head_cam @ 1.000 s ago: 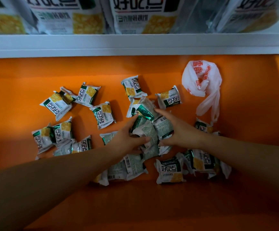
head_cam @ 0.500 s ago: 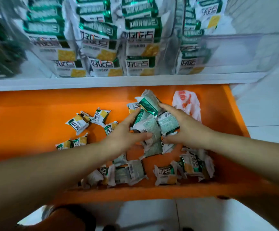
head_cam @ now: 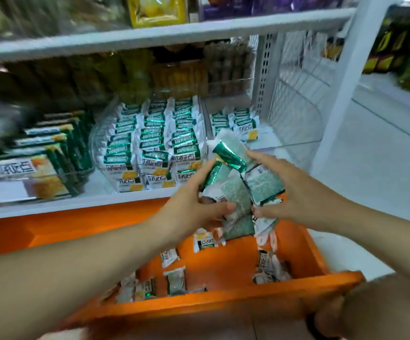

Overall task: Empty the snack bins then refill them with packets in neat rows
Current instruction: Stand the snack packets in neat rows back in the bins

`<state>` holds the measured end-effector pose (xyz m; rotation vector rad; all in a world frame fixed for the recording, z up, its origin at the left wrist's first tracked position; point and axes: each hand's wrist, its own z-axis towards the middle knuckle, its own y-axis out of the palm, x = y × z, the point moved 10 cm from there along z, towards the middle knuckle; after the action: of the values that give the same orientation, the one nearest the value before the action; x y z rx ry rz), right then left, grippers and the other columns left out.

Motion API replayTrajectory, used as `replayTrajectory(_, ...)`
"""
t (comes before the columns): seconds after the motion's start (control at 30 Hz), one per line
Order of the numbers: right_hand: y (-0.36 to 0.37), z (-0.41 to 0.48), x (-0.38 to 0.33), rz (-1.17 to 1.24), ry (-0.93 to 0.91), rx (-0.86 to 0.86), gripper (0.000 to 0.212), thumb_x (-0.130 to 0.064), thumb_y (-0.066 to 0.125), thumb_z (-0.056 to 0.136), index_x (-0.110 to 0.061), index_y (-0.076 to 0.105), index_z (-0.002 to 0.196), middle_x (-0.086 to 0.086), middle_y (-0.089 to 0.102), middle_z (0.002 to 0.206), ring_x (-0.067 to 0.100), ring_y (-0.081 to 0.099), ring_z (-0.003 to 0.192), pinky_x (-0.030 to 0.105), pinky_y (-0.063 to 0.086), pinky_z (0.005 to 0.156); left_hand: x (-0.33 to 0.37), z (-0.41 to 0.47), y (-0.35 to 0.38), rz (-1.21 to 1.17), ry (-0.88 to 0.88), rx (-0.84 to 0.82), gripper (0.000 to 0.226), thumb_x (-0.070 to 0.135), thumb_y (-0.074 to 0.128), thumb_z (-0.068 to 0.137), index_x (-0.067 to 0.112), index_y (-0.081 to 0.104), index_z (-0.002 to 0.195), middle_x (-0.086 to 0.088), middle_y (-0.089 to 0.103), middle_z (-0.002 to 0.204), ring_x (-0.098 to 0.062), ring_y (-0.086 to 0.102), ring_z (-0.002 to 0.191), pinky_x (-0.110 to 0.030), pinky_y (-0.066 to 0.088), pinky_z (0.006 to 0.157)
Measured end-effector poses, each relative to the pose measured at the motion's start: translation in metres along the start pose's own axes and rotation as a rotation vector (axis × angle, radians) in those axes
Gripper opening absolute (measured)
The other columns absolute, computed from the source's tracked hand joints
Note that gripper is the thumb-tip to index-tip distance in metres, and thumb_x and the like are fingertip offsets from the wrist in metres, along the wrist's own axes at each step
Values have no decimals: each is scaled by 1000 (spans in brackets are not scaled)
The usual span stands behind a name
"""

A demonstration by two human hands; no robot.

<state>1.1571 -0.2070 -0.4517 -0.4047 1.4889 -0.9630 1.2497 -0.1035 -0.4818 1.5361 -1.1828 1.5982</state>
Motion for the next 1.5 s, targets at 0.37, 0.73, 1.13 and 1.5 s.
replayTrajectory(0.37, -134, 71, 58, -111, 3, 435, 101, -16, 80, 74, -56, 13, 138, 7, 42, 132, 18, 42, 118, 17, 30, 85, 108, 154, 18, 189, 343, -12, 83, 4, 70, 84, 38, 26, 146, 16, 55, 127, 0, 65, 82, -19, 56, 74)
replayTrajectory(0.73, -116, 105, 134, -239, 255, 217, 85, -24, 66, 83, -38, 13, 149, 8, 32, 127, 21, 33, 126, 22, 35, 92, 34, 249, 39, 28, -32, -55, 77, 6, 74, 81, 40, 34, 138, 9, 65, 104, -23, 70, 89, -38, 59, 78)
replayTrajectory(1.13, -125, 98, 130, -229, 185, 284, 51, -19, 64, 84, -28, 49, 132, 0, 59, 121, 9, 56, 91, 23, 45, 80, 41, 243, 67, 244, -14, -81, 42, 22, 73, 80, 40, 45, 106, 1, 48, 62, -18, 45, 59, -32, 41, 63)
replayTrajectory(1.5, -140, 91, 106, 83, 68, 329, 35, -18, 81, 70, -33, 52, 82, 3, 62, 80, 20, 60, 69, 26, 46, 60, 75, 207, 49, -146, 91, -94, 25, 48, 67, 76, 37, 67, 99, -11, 56, 93, -26, 48, 83, -45, 49, 72)
